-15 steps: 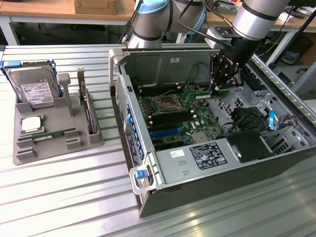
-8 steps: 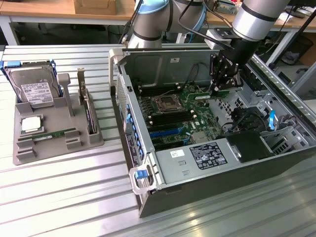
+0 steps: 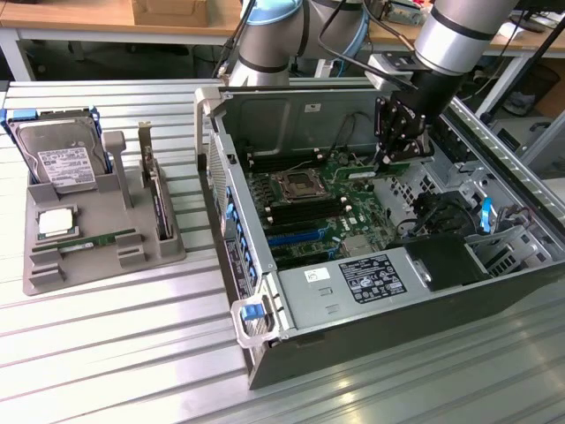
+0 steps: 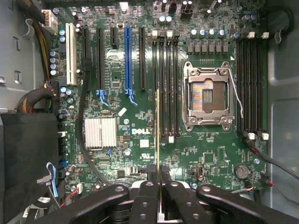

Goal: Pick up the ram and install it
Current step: 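Insert the ram into the slot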

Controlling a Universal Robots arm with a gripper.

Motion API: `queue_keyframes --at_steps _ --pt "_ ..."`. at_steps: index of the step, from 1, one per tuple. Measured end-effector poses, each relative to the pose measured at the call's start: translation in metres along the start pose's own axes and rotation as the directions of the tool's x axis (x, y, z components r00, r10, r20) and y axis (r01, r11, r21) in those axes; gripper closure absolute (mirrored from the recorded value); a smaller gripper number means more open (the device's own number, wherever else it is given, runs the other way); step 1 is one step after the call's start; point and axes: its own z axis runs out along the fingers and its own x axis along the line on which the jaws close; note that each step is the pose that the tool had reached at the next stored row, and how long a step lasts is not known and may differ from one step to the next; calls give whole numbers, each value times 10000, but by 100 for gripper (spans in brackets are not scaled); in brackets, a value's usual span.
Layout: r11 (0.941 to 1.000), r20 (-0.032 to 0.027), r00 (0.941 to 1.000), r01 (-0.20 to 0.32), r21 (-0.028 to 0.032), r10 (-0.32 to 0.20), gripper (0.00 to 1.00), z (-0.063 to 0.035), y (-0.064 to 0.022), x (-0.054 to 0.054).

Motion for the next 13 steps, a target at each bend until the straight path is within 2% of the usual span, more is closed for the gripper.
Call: queue_keyframes --at_steps 13 --pt "10000 0 10000 0 0 0 88 54 -3 0"
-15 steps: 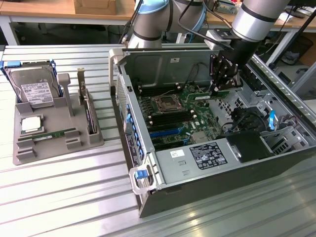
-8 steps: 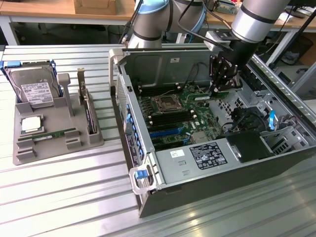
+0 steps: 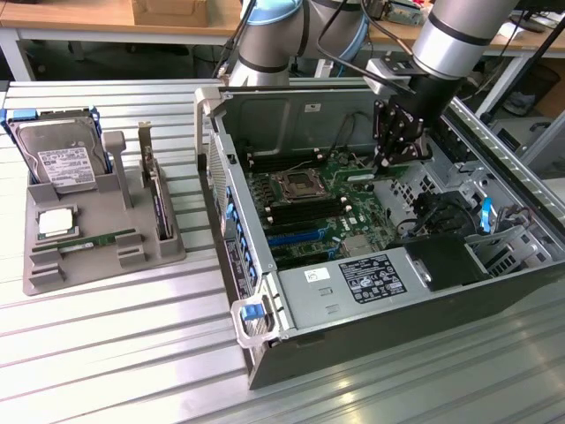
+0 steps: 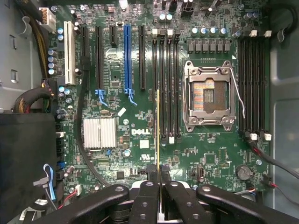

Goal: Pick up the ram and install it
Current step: 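Insert the ram into the slot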

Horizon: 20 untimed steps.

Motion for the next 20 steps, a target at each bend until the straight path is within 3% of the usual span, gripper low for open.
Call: queue_keyframes --at_steps 20 --pt "10000 0 10000 0 0 0 88 71 -4 1"
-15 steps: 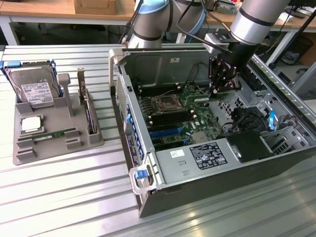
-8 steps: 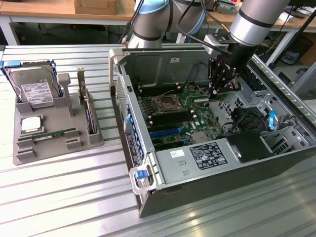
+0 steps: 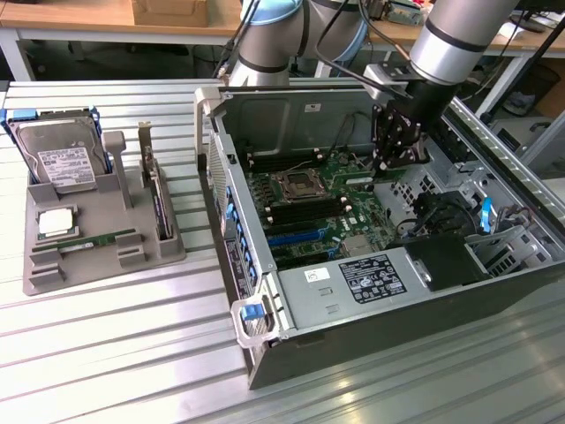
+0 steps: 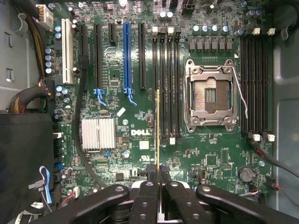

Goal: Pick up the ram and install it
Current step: 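Insert the ram into the slot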

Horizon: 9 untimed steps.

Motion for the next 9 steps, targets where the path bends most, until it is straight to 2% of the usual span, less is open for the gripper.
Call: queue_keyframes --at_steps 9 --pt "10000 1 10000 1 0 -1 88 33 -2 0"
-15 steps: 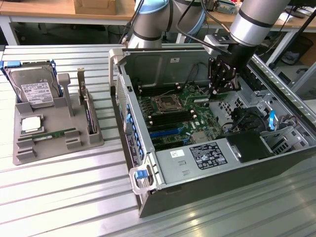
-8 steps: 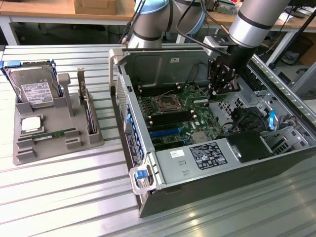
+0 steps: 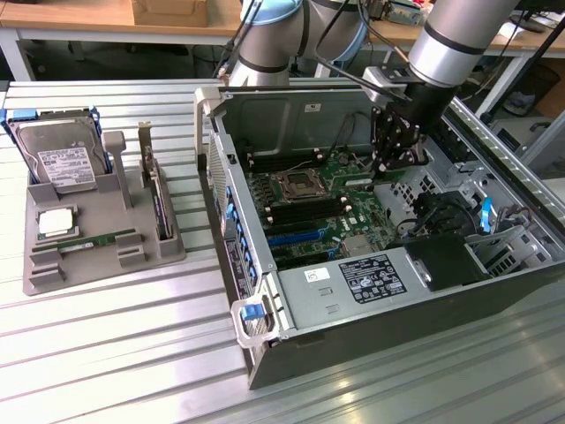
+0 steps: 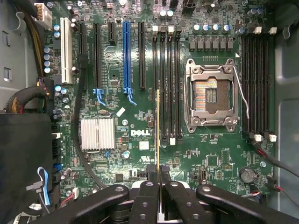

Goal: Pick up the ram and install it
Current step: 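Insert the ram into the slot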

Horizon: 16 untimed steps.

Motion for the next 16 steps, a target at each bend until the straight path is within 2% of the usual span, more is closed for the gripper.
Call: queue_keyframes --at_steps 16 --pt "10000 -1 10000 0 0 0 88 56 -3 1"
